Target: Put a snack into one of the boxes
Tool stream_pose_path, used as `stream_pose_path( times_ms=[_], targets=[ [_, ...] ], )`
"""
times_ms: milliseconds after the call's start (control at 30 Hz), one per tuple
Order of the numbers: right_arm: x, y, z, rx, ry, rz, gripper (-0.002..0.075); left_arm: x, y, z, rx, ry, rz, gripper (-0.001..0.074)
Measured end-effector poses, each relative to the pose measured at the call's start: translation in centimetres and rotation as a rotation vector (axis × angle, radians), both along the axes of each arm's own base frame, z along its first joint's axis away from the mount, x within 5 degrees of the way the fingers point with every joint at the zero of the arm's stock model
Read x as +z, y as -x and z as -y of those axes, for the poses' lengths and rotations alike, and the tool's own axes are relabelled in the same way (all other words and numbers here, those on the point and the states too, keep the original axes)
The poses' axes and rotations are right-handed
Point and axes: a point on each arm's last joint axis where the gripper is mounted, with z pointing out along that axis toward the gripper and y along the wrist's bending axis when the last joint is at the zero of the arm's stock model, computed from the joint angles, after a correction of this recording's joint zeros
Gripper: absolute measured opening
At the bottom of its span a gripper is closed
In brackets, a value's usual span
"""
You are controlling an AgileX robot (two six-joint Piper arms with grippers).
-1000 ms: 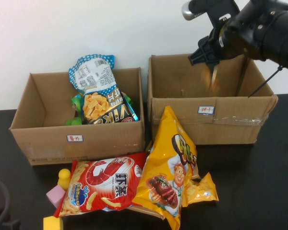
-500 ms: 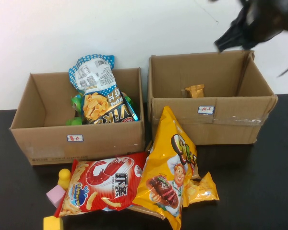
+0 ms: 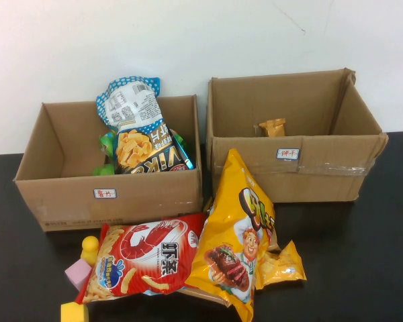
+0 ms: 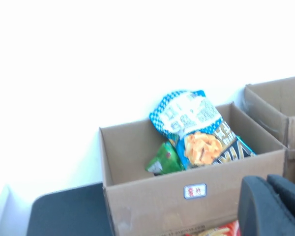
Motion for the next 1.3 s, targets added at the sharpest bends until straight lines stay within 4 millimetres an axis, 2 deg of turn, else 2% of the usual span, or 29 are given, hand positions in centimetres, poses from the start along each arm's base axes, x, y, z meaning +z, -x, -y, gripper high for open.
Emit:
stream_pose_path(
  times_ms=[67,167,567,733,967,1300],
  targets=[
    [-0.3,1.3,0.7,0.011,0.000,0.013,0.0000,-0.2,-0.1,0.0,0.003,-0.010,0.010,-0.0001],
    [-2.1,3.0,1.4,0.033,-0.009,0.012,-0.0001,-0.4,-0.3,-0.1,0.008,-0.009,0.022,-0.0001],
    [-15.8,10.3,3.8,0.169,-0.107,0.013,-0.0001,-1.8,-1.2,-0.3,0.040,-0.001,0.081,-0.0001],
    [-20.1,12.7,4.9,0.164,-0.118,-0.040,-0.0001,-1.7,-1.2,-0.3,0.041,0.000,0.088,-0.0001],
    [-22.8,13.8,5.4,0.159,-0.140,-0.092,-0.0001,-1.9,-1.3,-0.3,0.040,-0.001,0.079,-0.0001],
    [-23.7,14.0,5.6,0.140,-0.119,-0.140,-0.0001,-2.0,-1.3,-0.3,0.037,-0.004,0.066,-0.0001]
  ],
)
